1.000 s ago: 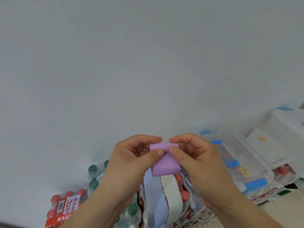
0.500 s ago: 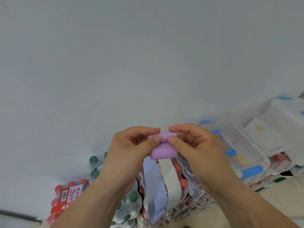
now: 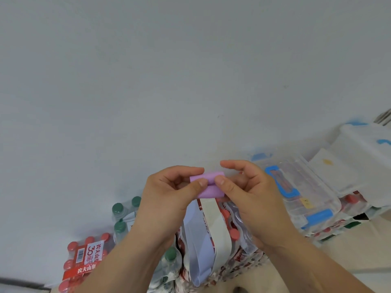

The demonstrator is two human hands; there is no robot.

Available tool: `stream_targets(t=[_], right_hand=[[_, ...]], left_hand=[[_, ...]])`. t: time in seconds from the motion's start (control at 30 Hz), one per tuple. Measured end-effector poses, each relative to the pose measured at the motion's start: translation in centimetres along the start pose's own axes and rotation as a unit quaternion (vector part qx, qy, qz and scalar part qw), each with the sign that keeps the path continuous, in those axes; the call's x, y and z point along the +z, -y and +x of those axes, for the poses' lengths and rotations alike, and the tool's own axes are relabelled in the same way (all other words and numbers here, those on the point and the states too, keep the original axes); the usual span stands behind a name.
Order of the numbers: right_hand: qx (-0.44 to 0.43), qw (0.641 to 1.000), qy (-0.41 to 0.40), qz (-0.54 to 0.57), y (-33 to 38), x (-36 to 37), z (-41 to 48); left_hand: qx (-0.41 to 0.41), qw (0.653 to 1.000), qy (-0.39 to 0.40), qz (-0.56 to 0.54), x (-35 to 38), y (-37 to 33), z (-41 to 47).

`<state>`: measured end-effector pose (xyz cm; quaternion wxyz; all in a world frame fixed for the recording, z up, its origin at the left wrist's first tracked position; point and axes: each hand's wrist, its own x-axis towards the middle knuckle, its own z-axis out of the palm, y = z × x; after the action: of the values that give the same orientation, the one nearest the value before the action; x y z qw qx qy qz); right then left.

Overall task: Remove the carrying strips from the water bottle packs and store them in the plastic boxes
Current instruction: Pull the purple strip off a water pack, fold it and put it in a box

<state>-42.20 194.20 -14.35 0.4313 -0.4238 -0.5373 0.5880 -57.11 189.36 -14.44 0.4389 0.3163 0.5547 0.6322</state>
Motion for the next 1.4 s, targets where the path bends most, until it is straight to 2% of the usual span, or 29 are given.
stream_targets(t=[0.13, 0.43, 0.7, 0.8, 0.97, 1.07, 1.27, 1.33, 1.4], right_hand=[[-0.028, 0.999, -0.044, -0.003, -0.3, 0.0, 0.0], [-0.037, 0.996, -0.065, -0.043, -0.5, -1.5, -0.3], [-0.028, 0.998, -0.049, -0.012, -0.7, -3.8, -0.1], [-0.015, 0.999, -0.041, -0.018, -1.0, -5.0, 0.2], [0.048, 0.998, -0.028, -0.025, -0.6, -7.5, 0.8], [0.046, 0.999, -0.015, -0.019, -0.5, -9.1, 1.1], [0.044, 0.997, -0.017, -0.061, -0.5, -12.3, 1.4], [0.051, 0.997, -0.019, -0.047, -0.6, -13.2, 1.5], [0.066, 0.997, -0.028, -0.019, -0.9, -14.1, 1.5]], left_hand=[[0.006, 1.0, 0.013, -0.004, 0.2, 0.1, 0.3], [-0.011, 0.999, 0.042, 0.001, 1.8, 0.9, 0.6], [-0.029, 0.997, 0.046, -0.054, 4.5, 1.4, 0.5], [-0.026, 0.998, 0.056, -0.031, 5.6, 1.6, 0.4], [-0.009, 0.999, 0.027, -0.015, 7.9, 2.3, 0.1], [-0.017, 0.999, 0.025, -0.01, 9.4, 2.8, -0.2], [-0.046, 0.991, 0.095, 0.079, 11.3, 3.8, -0.2], [-0.038, 0.982, 0.137, 0.123, 12.1, 3.9, -0.3], [-0.033, 0.981, 0.147, 0.126, 13.2, 4.0, -0.4]])
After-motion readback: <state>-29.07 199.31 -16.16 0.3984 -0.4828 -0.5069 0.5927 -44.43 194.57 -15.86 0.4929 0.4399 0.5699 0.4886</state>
